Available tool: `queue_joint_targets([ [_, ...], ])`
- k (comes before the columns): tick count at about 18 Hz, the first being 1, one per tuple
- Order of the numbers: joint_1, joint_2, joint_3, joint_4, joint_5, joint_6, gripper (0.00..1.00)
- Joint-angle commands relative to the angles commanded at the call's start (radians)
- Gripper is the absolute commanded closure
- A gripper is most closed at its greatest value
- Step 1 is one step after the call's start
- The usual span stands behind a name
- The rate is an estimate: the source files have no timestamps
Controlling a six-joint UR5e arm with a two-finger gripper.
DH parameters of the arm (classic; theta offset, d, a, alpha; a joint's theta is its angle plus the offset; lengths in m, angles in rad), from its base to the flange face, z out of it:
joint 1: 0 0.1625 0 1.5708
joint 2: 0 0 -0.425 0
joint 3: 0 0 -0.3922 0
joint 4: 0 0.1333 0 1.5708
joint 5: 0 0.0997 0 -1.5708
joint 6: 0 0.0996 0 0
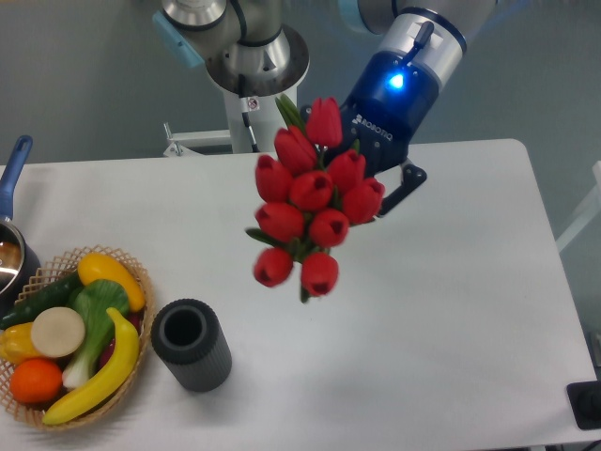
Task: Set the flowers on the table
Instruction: 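Carry the red tulip bunch with the gripper away from the basket, lowering it, then lower the tulips toward the table and open the gripper to release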
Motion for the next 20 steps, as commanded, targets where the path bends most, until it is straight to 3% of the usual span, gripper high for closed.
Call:
queue_joint_targets([
  [4, -0.005, 0.006, -0.035, 0.0, 0.225, 0.006, 0.49],
  [8, -0.009, 0.012, -0.06, -0.023, 0.371, 0.008, 0.49],
  [14, -0.023, 0.025, -0.176, -0.043, 0.643, 0.067, 0.49],
  [20, -0.032, -0.023, -0.212, -0.049, 0.786, 0.068, 0.49],
])
